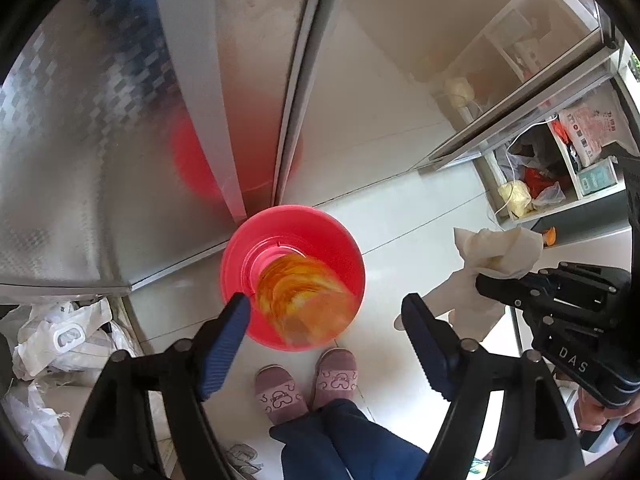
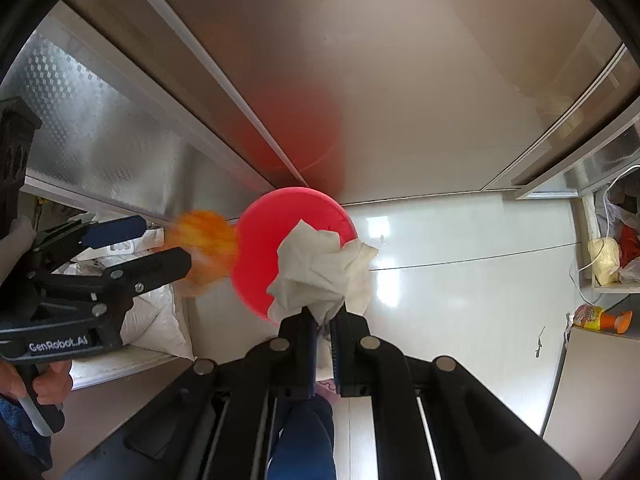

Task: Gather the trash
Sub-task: 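Open the left tool to drop the orange cup into the red bin, then open the right tool to drop the white glove into the red bin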

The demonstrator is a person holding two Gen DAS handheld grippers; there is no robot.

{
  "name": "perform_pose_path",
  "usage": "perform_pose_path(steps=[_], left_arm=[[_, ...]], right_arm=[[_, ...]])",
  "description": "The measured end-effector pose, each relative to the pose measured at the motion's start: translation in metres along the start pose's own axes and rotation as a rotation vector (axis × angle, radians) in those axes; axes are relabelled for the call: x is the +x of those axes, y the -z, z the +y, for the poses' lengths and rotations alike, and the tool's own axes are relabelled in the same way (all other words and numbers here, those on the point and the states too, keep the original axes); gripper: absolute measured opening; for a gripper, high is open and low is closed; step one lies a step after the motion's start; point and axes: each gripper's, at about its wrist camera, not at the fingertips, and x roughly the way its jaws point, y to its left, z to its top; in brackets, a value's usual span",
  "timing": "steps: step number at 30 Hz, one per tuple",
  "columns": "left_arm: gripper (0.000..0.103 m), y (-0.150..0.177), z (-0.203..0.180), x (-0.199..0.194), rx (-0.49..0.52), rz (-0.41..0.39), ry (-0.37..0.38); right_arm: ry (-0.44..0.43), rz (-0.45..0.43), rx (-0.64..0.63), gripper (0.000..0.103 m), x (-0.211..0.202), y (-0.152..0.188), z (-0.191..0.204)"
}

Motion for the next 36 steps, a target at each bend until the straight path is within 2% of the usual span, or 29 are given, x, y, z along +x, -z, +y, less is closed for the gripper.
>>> perform_pose_path(steps=[6, 11, 15, 19, 28, 29, 31, 36], left_arm=[[0.082, 0.005, 0.011, -0.002, -0.002, -0.007, -0.028], [0.083, 0.01, 0.028, -0.006, -0.028, 0.011, -0.031], [0.083, 0.015, 0.047, -0.011, -0.046, 0.004, -0.063], [0.083, 0.018, 0.064, -0.014, -0.077, 0.001, -0.079], [0.083, 0.027, 0.078, -0.014, -0.088, 0.01, -0.114], [0.083, 0.029, 0.079, -0.014, -0.084, 0.011, -0.118], [0.083, 0.03, 0.08, -0.016, -0.082, 0.012, -0.128], [0.083, 0.032, 0.08, -0.025, -0.077, 0.01, -0.147]], right_arm=[[0.003, 0.014, -0.021, 0.005, 0.007, -0.005, 0.007], [-0.019, 0.034, -0.045, 0.005, 0.015, -0.01, 0.02], [-0.034, 0.047, -0.079, 0.005, 0.024, -0.015, 0.035], [-0.015, 0.048, -0.118, 0.005, 0.032, -0.02, 0.05], [-0.015, 0.073, -0.149, 0.007, 0.044, -0.021, 0.064], [-0.01, 0.073, -0.15, 0.009, 0.044, -0.021, 0.066], [-0.001, 0.061, -0.152, 0.024, 0.042, -0.021, 0.067], [0.012, 0.041, -0.137, 0.051, 0.034, -0.019, 0.07]])
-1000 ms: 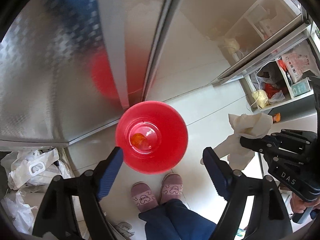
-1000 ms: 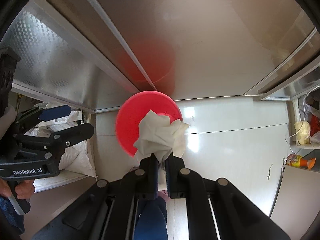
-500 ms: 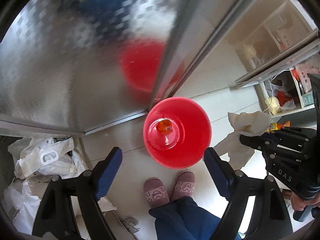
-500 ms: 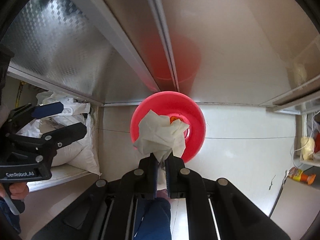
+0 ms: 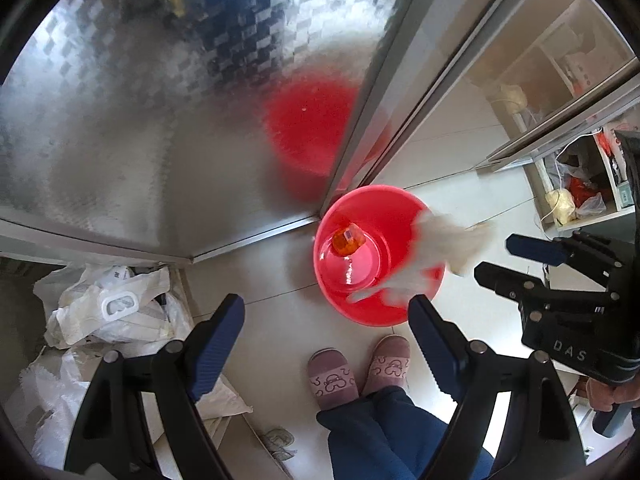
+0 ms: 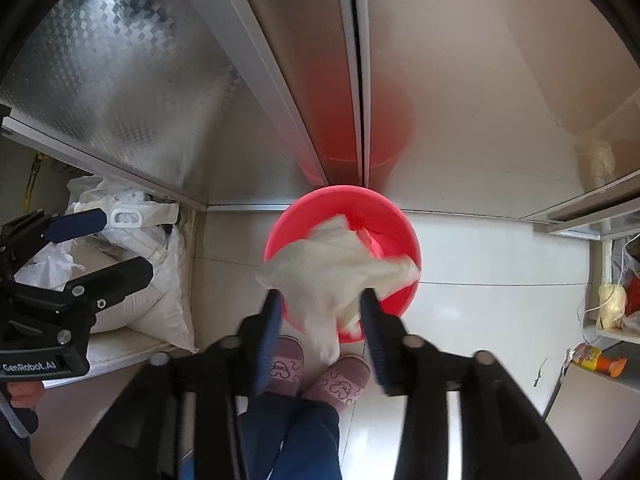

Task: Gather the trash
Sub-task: 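Open the right tool to drop the white glove into the red bin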

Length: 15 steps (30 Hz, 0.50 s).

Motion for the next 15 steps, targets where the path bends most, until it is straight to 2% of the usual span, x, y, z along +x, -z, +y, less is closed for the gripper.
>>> perform_pose_path(steps=[4, 7, 12, 15], left_arm=[[0.083, 0.0, -0.003, -0.022, 0.017, -0.019, -0.016], [0.083, -0.001, -0.006, -0.047, 0.028, -0.036, -0.021], [0.083, -0.008, -0.019, -0.113, 0.053, -0.104, -0.017], [0.083, -0.014, -0.029, -0.162, 0.051, -0.147, 0.006]], right_arm=[[0.016, -0.022, -0.001, 0.064, -0.019, 0.001, 0.003], [0.063, -0.068, 0.002, 0.066, -0.049, 0.002, 0.005], [0.101, -0.153, 0.015, 0.066, -0.13, -0.002, 0.006], [0.117, -0.198, 0.036, 0.073, -0.186, -0.002, 0.006]])
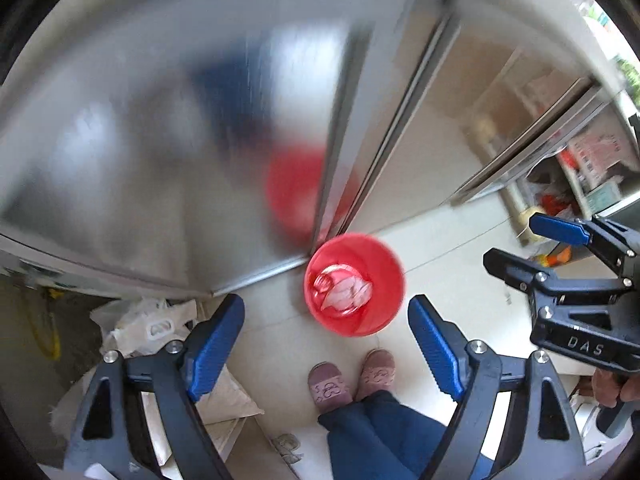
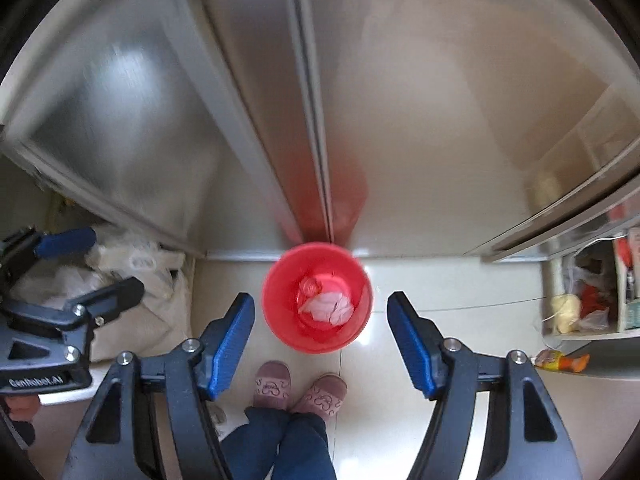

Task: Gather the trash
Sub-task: 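Open the right tool to drop the white glove into the red bin, then raise both open tools back up to the counter clutter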

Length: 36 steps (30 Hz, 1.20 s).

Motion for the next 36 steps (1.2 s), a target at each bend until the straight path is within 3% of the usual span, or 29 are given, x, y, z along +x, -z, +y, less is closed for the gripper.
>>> perform_pose_path(steps=[7, 10, 15, 25, 29, 36], left_arm=[[0.084, -0.029, -0.028, -0.112, 0.023, -0.098, 0.058], [0.084, -0.04, -0.041, -0.154, 0.031, -0.159, 0.046], [0.086, -0.052, -0.056, -0.204, 0.045, -0.228, 0.056], [0.086, -0.075, -0.051, -0.26, 0.05, -0.324, 0.032], [0.086, -0.089, -0.026, -0.275, 0.025, -0.353, -0.025], [0.086, -0.128, 0.044, -0.289, -0.035, -0.378, -0.106]], right_arm=[[0.061, -0.135, -0.017, 0.083, -0.125, -0.023, -0.011], [0.094, -0.204, -0.024, 0.088, -0.174, -0.029, -0.015], [0.144, -0.294, -0.005, 0.098, -0.232, -0.034, -0.019], [0.117, -0.344, -0.004, 0.1, -0.258, -0.065, -0.007], [0.09, -0.351, -0.035, 0.102, -0.259, -0.087, 0.008], [0.035, -0.366, -0.114, 0.102, -0.239, -0.155, 0.059]])
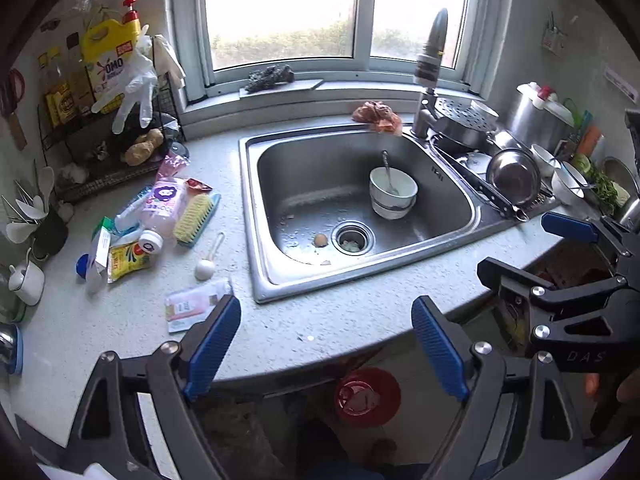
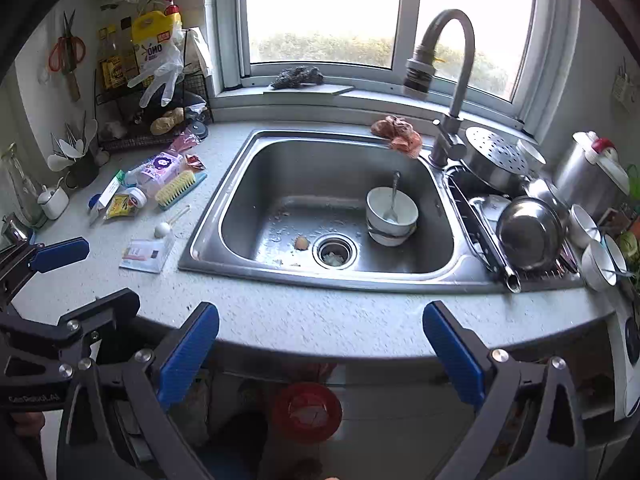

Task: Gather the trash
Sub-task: 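Raise both open tools back up to the counter clutter, then grasp the white-and-green Celecoxib box with the left tool and lift it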

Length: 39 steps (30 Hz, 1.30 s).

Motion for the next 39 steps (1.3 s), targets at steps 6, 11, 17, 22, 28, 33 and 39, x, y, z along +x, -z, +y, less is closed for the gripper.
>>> perform_pose_path(steps=[6, 11, 17, 22, 28, 33, 39], left_arm=[[0.086, -0.036, 0.084, 0.01, -0.083, -0.015, -0.074], [0.086, -0.055, 0.151, 0.02, -0.129, -0.004, -0.138], [0.086, -0.055, 0.224, 0.035, -0.215, 0.049, -0.155], [0.086, -0.042, 0.276, 0.048, -0.313, 0.09, -0.135], [0.086, -0.02, 0.324, 0.066, -0.426, 0.15, -0.133], [0.086, -0.004, 0.356, 0.084, -0.526, 0.187, -0.093], [0.086, 0.012, 0.386, 0.114, -0.645, 0.249, 0.005]], right_arm=[[-0.055, -0.007, -0.074, 0.102, 0.034, -0.06, 0.052], [-0.102, -0.005, -0.134, 0.102, 0.064, -0.099, 0.099], [-0.165, 0.029, -0.211, 0.102, 0.098, -0.131, 0.158], [-0.201, 0.081, -0.301, 0.102, 0.123, -0.146, 0.202], [-0.225, 0.137, -0.399, 0.102, 0.153, -0.156, 0.25], [-0.241, 0.195, -0.441, 0.102, 0.178, -0.161, 0.281], [-0.221, 0.225, -0.5, 0.102, 0.202, -0.165, 0.305]])
